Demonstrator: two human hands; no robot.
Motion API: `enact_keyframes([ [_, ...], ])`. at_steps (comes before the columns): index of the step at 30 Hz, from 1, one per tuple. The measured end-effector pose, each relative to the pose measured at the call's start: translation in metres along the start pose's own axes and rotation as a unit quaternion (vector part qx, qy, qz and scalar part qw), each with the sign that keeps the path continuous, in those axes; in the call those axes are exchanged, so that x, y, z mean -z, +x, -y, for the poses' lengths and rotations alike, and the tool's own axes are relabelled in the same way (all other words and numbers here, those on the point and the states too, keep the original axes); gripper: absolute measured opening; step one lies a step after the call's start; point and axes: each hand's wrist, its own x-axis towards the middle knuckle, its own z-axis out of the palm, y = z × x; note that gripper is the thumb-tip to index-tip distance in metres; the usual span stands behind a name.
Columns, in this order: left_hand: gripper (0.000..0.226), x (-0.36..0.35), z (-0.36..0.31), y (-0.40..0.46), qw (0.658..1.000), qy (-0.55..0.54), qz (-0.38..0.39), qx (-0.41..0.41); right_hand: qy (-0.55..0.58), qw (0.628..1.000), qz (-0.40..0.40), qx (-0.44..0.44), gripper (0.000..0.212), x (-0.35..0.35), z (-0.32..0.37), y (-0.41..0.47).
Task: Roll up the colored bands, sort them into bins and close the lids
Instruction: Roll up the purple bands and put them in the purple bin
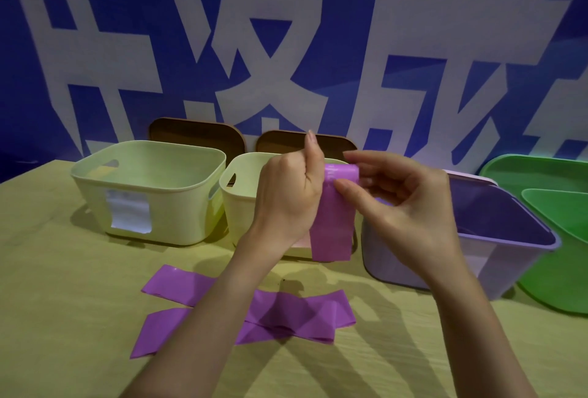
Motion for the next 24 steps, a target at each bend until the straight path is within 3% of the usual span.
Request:
enact_keyframes([
  [9,0.055,0.0015,-0.0030,0.0015,0.993,-0.081,0.043,0.070,-0.047,0.998,0.011,0.046,0.030,0.0006,-0.0023,0.0001],
  [16,0.041,0.0014,-0.0014,-0.0006,0.998,0.032,-0.005,-0.054,-0.043,0.999,-0.007,0.013,0.027,0.0022,-0.0016,0.0002],
  [24,0.049,0.0027,-0.0030,0.0002,0.996,-0.065,-0.022,0.055,-0.033,0.998,0.023,0.044,0.038,0.0002,0.0010,0.0000],
])
